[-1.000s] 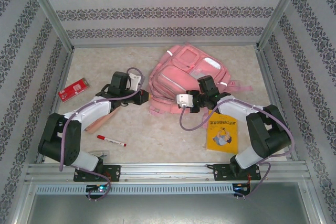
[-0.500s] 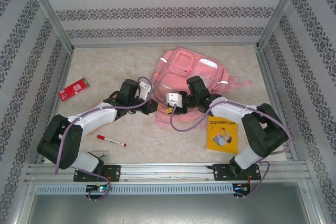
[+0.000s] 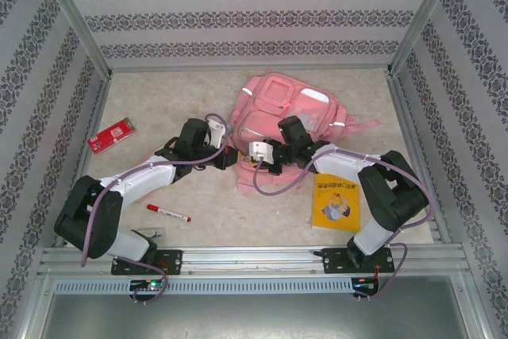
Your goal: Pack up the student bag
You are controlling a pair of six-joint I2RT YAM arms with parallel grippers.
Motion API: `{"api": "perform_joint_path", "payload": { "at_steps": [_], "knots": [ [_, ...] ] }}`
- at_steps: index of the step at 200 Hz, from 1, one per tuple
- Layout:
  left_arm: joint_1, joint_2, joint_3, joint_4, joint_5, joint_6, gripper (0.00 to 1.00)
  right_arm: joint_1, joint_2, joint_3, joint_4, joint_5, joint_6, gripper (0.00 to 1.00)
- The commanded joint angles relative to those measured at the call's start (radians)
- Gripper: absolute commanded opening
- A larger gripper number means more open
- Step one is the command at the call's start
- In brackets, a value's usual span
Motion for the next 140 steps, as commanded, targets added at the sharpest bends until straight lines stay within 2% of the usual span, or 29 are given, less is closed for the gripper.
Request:
{"api": "perform_joint_path", "payload": {
  "at_steps": [1, 19, 64, 77, 88, 98, 104, 121, 128, 140],
  "knots": [
    [0.060, -0.063, -0.014, 0.039, -0.029, 0.008, 0.00, 0.034, -0.051, 0.075, -0.256, 0.119, -0.140, 0.00],
    [0.090, -0.087, -0.030, 0.040, -0.038, 0.012, 0.00, 0.027, -0.104, 0.055, -0.305, 0.183, -0.195, 0.00],
    [0.200, -0.100, -0.046, 0.016, -0.038, 0.011, 0.00, -0.075, -0.196, -0.024, -0.330, 0.196, -0.260, 0.00],
    [0.203, -0.091, -0.043, 0.009, -0.029, 0.028, 0.00, -0.094, -0.214, -0.028, -0.315, 0.182, -0.244, 0.00],
    [0.202, -0.075, -0.043, 0.027, 0.026, 0.018, 0.00, -0.103, -0.226, -0.020, -0.295, 0.129, -0.193, 0.00],
    [0.194, -0.058, -0.046, 0.073, 0.117, -0.018, 0.00, -0.101, -0.233, -0.001, -0.284, 0.065, -0.120, 0.22],
    [0.182, -0.055, -0.045, 0.098, 0.153, -0.054, 0.00, -0.095, -0.237, 0.019, -0.296, 0.011, -0.071, 0.31],
    [0.117, -0.072, -0.040, 0.134, 0.163, -0.103, 0.00, -0.047, -0.239, 0.066, -0.265, -0.056, 0.081, 0.40],
    [0.085, -0.085, -0.034, 0.129, 0.146, -0.100, 0.00, -0.020, -0.240, 0.064, -0.220, -0.046, 0.141, 0.47],
    [0.051, -0.093, -0.029, 0.142, 0.132, -0.126, 0.00, 0.028, -0.232, 0.054, -0.147, 0.022, 0.215, 0.49]
  ]
}}
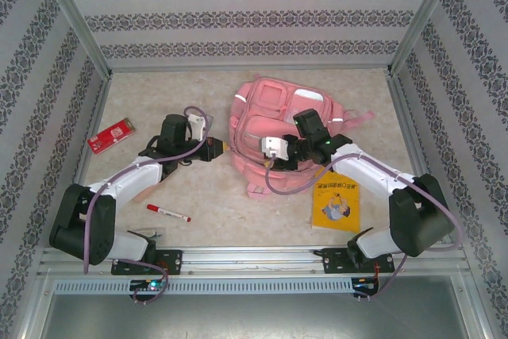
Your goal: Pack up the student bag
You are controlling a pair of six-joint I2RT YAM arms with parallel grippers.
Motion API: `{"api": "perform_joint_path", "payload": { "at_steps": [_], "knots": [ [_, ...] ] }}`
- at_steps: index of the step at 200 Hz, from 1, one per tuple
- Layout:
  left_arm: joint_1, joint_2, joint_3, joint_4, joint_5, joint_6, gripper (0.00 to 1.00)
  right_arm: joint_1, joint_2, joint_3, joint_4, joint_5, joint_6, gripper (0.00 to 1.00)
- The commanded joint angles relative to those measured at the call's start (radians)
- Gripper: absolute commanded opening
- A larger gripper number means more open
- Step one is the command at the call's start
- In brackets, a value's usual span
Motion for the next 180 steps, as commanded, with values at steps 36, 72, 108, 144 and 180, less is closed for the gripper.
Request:
{"api": "perform_joint_path", "payload": {
  "at_steps": [36, 72, 108, 144, 180],
  "knots": [
    [-0.085, -0.007, 0.010, 0.270, 0.067, -0.290, 0.00, 0.165, 0.058, 0.039, 0.078, 0.192, 0.239, 0.59],
    [-0.087, -0.033, 0.031, 0.263, 0.049, -0.310, 0.00, 0.165, 0.059, 0.018, 0.011, 0.341, 0.192, 0.58],
    [-0.084, -0.077, -0.014, 0.250, -0.071, -0.272, 0.00, 0.164, 0.048, 0.037, -0.172, 0.295, 0.042, 0.12],
    [-0.032, -0.070, -0.052, 0.177, -0.218, -0.128, 0.00, 0.125, -0.069, -0.008, -0.206, 0.224, -0.129, 0.00],
    [0.075, 0.012, -0.076, 0.200, -0.247, -0.059, 0.00, 0.042, -0.174, -0.040, -0.268, 0.245, -0.321, 0.00]
  ]
}}
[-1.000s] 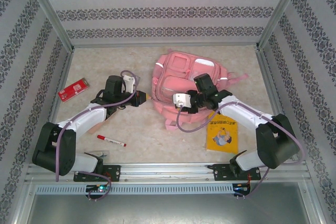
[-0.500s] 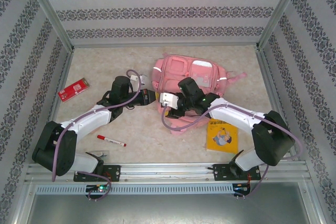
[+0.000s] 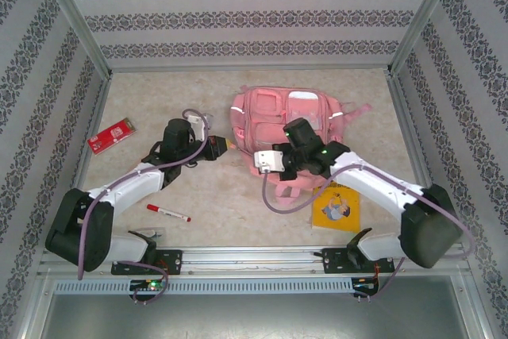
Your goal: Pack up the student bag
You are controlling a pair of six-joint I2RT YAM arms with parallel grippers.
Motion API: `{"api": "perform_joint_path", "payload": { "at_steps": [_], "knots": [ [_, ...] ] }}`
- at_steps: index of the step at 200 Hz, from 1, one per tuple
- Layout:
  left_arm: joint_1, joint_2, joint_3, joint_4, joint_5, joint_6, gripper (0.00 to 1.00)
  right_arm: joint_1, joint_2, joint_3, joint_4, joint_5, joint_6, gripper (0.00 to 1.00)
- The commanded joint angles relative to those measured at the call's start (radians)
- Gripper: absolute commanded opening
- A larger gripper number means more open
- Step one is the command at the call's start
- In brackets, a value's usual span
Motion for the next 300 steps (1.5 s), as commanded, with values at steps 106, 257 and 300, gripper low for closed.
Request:
{"api": "perform_joint_path", "payload": {
  "at_steps": [106, 257, 300],
  "knots": [
    [-0.098, 0.036, 0.021, -0.007, -0.016, 0.222, 0.26, 0.018, -0.032, -0.096, 0.194, -0.094, 0.194, 0.60],
    [-0.001, 0.049, -0.189, 0.360, 0.293, 0.693, 0.80, 0.102, 0.135, -0.038, 0.051, 0.176, -0.195, 0.00],
    [-0.027, 0.132, -0.172, 0.421, 0.279, 0.752, 0.80, 0.033, -0.012, -0.087, 0.104, 0.059, -0.271, 0.00]
  ]
}}
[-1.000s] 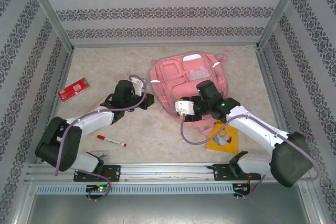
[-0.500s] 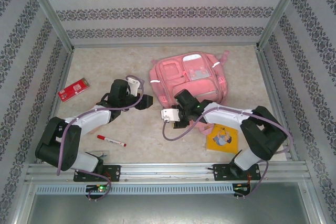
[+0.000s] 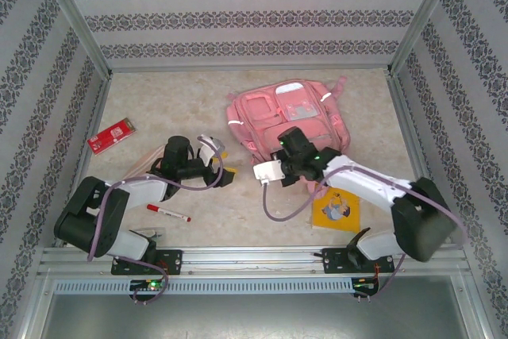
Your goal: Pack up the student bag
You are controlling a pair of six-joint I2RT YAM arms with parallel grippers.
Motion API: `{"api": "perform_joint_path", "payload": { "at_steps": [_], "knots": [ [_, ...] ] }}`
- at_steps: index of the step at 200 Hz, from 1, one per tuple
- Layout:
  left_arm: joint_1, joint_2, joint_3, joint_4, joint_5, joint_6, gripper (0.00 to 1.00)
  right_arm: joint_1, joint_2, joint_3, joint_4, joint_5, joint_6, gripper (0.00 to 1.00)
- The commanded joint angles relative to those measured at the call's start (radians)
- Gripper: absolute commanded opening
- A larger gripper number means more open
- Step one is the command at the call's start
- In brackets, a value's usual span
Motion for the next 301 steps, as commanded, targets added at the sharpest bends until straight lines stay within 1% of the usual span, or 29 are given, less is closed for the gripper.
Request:
{"api": "perform_joint_path", "payload": {
  "at_steps": [1, 14, 26, 56, 78, 99, 135, 150, 166, 184, 206, 223, 240, 256, 263, 282, 301],
  "knots": [
    [-0.022, 0.034, 0.033, 0.112, 0.030, 0.097, 0.80, -0.019, -0.064, -0.018, 0.020, -0.113, -0.096, 0.00],
    [-0.042, 0.062, 0.034, 0.144, -0.020, 0.106, 0.79, -0.031, -0.082, -0.025, 0.022, -0.125, -0.108, 0.00],
    [-0.064, 0.084, 0.034, 0.181, -0.026, 0.117, 0.78, -0.037, -0.092, -0.037, 0.031, -0.132, -0.102, 0.00],
    [-0.162, 0.135, 0.046, 0.236, -0.108, 0.122, 0.77, -0.039, -0.101, -0.060, 0.059, -0.141, -0.083, 0.00],
    [-0.197, 0.176, 0.047, 0.301, -0.130, 0.098, 0.75, -0.038, -0.109, -0.067, 0.073, -0.157, -0.073, 0.00],
    [-0.202, 0.219, 0.048, 0.347, -0.140, 0.080, 0.69, -0.039, -0.118, -0.072, 0.079, -0.158, -0.068, 0.00],
    [-0.230, 0.258, 0.051, 0.423, -0.235, 0.075, 0.56, -0.038, -0.127, -0.069, 0.080, -0.171, -0.052, 0.00],
    [-0.243, 0.258, 0.061, 0.417, -0.236, 0.076, 0.52, -0.039, -0.129, -0.071, 0.082, -0.180, -0.043, 0.00],
    [-0.256, 0.256, 0.091, 0.370, -0.206, 0.078, 0.49, -0.035, -0.129, -0.074, 0.083, -0.183, -0.039, 0.00],
    [-0.269, 0.258, 0.107, 0.339, -0.216, 0.083, 0.47, -0.031, -0.131, -0.077, 0.086, -0.186, -0.036, 0.00],
    [-0.274, 0.261, 0.103, 0.356, -0.274, 0.078, 0.40, -0.026, -0.132, -0.075, 0.086, -0.184, -0.036, 0.00],
    [-0.274, 0.261, 0.111, 0.336, -0.329, 0.073, 0.34, -0.026, -0.136, -0.075, 0.088, -0.186, -0.033, 0.00],
    [-0.274, 0.261, 0.130, 0.283, -0.392, 0.078, 0.32, -0.024, -0.137, -0.077, 0.086, -0.187, -0.032, 0.00],
    [-0.273, 0.264, 0.140, 0.256, -0.400, 0.079, 0.32, -0.024, -0.139, -0.078, 0.088, -0.194, -0.029, 0.00],
    [-0.274, 0.268, 0.137, 0.264, -0.388, 0.079, 0.26, -0.023, -0.140, -0.080, 0.089, -0.195, -0.028, 0.00],
    [-0.274, 0.272, 0.113, 0.334, -0.354, 0.072, 0.00, -0.022, -0.141, -0.084, 0.090, -0.188, -0.029, 0.00],
    [-0.274, 0.272, 0.070, 0.424, -0.338, 0.073, 0.00, -0.030, -0.149, -0.092, 0.090, -0.178, -0.033, 0.00]
  ]
}}
